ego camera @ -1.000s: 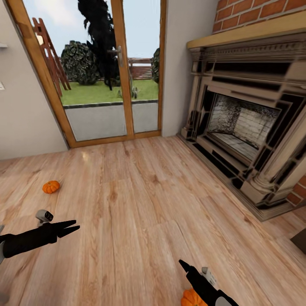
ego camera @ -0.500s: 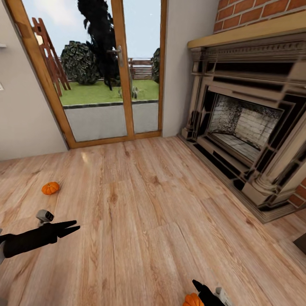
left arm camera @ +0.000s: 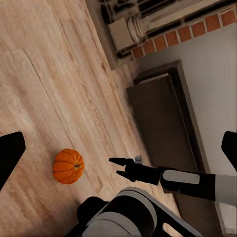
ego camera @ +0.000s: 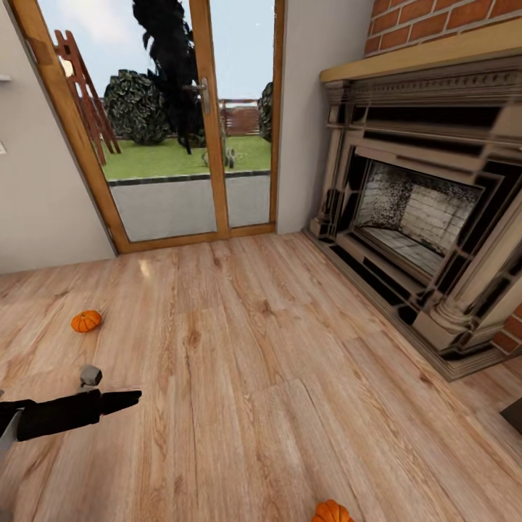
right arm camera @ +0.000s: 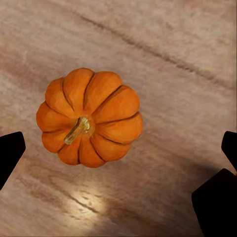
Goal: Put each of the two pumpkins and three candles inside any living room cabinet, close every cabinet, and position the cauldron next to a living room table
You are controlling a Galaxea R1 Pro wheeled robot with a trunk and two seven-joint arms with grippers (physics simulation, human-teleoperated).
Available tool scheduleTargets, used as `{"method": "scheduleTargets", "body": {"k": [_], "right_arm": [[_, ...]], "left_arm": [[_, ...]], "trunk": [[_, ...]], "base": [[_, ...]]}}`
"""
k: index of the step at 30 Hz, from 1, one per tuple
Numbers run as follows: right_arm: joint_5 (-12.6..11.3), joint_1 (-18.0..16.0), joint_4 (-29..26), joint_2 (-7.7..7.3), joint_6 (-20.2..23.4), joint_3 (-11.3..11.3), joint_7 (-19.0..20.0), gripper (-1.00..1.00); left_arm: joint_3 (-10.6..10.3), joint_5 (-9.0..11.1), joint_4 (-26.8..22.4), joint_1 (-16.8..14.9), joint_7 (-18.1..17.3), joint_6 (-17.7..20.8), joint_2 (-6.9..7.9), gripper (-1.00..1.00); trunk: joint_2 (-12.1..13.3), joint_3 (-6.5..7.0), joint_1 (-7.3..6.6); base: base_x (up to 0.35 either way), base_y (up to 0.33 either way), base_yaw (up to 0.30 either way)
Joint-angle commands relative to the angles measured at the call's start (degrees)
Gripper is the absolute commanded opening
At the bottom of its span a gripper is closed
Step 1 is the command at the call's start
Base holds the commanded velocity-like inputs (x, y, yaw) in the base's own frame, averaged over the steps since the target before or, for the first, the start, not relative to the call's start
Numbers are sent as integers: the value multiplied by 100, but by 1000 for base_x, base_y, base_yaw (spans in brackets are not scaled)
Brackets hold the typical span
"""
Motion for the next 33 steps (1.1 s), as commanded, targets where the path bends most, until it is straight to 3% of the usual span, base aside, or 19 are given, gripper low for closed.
{"method": "scheduleTargets", "body": {"k": [1, 4, 8, 12, 18, 26, 33], "right_arm": [[-61, -3, 3, -3, -24, 45, 15, 100], [-61, -3, 3, -2, -42, 45, 7, 100], [-67, -2, 3, -7, -62, 45, 4, 100], [-69, 1, 3, -4, -65, 45, 4, 100], [-69, -1, 0, -7, -66, 45, 4, 100], [-70, -2, -12, -3, -67, 45, 15, 100], [-67, 0, -39, -22, -75, 43, 64, 100]], "left_arm": [[-2, -43, -33, -5, -7, 55, -30, 100], [-5, -113, -173, -9, 151, 59, -183, 100], [-4, -110, -262, -10, 655, 70, -355, 100], [-7, -100, -332, -5, 780, 67, -474, 100], [-40, -104, -590, -2, 818, 65, -943, 100], [-26, -81, -614, -1, 812, 64, -1010, 100], [-14, -48, -614, -1, 789, 64, -995, 100]], "trunk": [[-2, -5, -1], [-2, -5, -1], [-2, -5, -1], [-2, -5, -1], [-2, -5, -1], [-2, -5, -1], [-283, -130, 153]], "base": [[0, 0, 0], [0, 0, 0], [0, 0, 0], [0, 0, 0], [0, 0, 0], [0, 0, 0], [0, 0, 0]]}}
